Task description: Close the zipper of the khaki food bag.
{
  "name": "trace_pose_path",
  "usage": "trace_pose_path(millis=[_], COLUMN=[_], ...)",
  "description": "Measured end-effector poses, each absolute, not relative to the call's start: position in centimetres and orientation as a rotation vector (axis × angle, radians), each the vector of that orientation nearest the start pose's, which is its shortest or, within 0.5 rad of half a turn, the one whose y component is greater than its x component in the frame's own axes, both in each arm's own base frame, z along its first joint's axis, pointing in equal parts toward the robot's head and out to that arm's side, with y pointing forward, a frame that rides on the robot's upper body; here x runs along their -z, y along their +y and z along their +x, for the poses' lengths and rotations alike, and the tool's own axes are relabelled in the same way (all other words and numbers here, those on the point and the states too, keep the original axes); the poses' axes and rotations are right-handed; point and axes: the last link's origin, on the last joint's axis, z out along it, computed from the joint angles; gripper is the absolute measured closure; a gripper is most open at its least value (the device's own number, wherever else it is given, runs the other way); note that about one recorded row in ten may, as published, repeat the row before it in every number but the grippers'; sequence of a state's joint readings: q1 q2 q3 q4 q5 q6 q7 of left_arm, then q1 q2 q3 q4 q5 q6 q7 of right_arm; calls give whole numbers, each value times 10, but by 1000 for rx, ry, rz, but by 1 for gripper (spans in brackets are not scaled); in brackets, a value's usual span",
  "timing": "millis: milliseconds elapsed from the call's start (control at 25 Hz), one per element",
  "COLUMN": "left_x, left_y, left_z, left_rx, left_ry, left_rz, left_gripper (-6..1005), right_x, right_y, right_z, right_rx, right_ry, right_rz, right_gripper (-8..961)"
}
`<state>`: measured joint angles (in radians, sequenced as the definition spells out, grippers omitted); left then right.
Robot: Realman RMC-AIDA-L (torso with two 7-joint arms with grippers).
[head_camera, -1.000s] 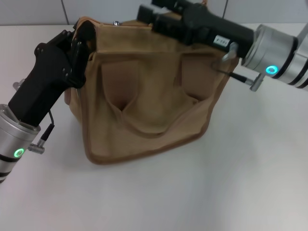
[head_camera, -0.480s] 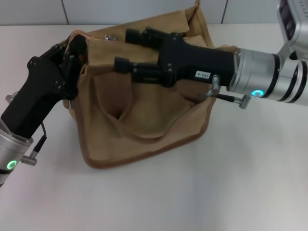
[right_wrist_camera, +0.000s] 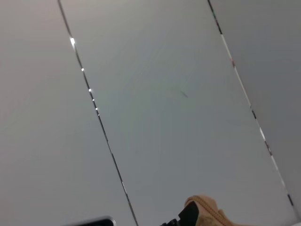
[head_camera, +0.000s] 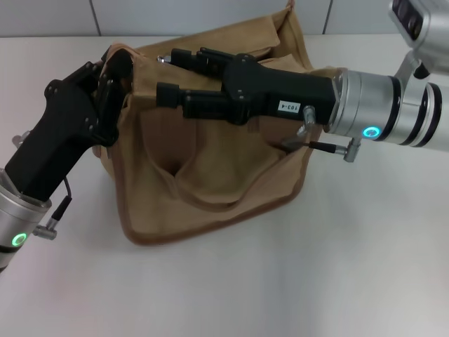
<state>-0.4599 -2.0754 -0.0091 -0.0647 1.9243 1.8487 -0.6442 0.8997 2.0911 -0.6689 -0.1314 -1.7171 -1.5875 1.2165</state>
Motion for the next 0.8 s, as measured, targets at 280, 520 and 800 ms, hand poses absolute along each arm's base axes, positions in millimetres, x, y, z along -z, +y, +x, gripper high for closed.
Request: trace_pose_path(millis=[280,520,800], left_x=[14,15,17], left_y=[272,274,273], left_z=[-244,-241,-239], left_rx=[1562,1576,1572], left_ry=[-385,-380,-364], left_rz=[-1947,-1951,-1953], left_gripper=[965,965,965], right_x=[31,5,-6], right_y=[362,372,378], right_z=[135,138,140], right_rx=[-1534,-1675,-1810], right_ry=[1102,1693,2604], right_rz=[-2723,-2514,-1996], right_gripper=[116,116,116])
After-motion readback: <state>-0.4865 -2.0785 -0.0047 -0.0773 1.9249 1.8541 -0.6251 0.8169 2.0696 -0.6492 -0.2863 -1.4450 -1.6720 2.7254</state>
